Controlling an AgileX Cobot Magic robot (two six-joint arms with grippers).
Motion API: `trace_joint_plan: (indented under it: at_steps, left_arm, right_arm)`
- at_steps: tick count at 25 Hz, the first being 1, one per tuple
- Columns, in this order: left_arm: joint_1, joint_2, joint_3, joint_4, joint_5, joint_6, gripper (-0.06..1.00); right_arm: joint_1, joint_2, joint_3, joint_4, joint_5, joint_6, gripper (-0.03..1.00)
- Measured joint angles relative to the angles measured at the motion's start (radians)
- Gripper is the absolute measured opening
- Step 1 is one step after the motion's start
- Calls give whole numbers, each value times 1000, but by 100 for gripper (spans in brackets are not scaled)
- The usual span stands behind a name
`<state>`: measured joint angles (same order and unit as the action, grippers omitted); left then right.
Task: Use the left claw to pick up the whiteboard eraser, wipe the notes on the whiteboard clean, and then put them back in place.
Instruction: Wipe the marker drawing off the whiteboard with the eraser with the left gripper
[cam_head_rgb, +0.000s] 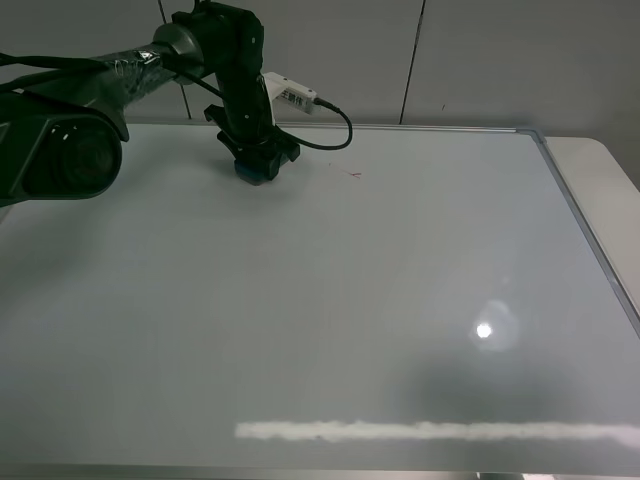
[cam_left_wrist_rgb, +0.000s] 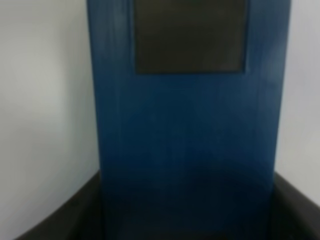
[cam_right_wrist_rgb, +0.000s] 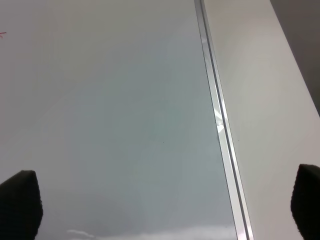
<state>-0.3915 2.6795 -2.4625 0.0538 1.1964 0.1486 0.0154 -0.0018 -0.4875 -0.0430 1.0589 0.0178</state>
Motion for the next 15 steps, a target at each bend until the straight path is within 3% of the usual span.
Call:
trace_joint_plan:
  at_steps: [15]
  left_arm:
    - [-342,10,1,-83,0,10,55]
  right_arm:
    - [0,0,0,0,0,0,99]
